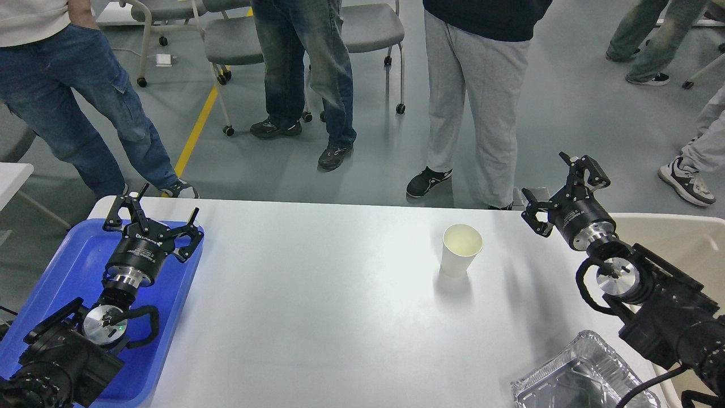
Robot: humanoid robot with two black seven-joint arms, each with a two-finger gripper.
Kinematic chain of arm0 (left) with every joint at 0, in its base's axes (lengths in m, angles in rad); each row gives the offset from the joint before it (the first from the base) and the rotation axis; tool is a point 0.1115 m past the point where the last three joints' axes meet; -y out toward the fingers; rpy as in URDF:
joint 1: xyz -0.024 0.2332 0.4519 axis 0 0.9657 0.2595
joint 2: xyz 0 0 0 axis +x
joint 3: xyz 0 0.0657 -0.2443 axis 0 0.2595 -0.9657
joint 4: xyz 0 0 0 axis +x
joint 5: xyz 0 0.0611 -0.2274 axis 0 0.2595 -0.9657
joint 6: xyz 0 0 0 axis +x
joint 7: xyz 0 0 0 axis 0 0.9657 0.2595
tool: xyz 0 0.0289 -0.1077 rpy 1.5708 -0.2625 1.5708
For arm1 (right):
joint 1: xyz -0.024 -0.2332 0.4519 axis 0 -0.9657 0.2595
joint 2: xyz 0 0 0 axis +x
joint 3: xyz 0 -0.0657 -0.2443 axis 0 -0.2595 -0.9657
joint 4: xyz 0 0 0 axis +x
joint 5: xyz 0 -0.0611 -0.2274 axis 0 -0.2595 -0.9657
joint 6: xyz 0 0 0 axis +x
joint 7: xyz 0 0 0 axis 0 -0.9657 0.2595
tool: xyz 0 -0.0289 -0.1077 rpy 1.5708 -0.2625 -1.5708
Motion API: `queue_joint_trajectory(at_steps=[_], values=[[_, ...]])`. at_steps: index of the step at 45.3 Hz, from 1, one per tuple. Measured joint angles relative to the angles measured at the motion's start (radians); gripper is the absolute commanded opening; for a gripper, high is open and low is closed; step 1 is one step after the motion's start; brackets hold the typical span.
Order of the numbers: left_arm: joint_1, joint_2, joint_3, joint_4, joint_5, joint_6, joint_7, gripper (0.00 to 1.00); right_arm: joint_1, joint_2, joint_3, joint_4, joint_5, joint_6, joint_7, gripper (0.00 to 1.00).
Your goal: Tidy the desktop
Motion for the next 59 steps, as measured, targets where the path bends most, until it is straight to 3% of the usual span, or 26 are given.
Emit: queue_joint_trajectory(at_steps=[38, 59], values=[[0.000, 0.000, 0.000, 0.000, 0.000, 0.000, -0.001, 1.00, 0.021, -0.036, -0.039, 0.047, -0.022, -0.007, -0.004, 1.00], [0.000, 0.000, 0.000, 0.000, 0.000, 0.000, 0.000, 1.00, 0.210, -0.170, -0.342, 0.209, -0.092, -0.021, -0.010, 1.00]])
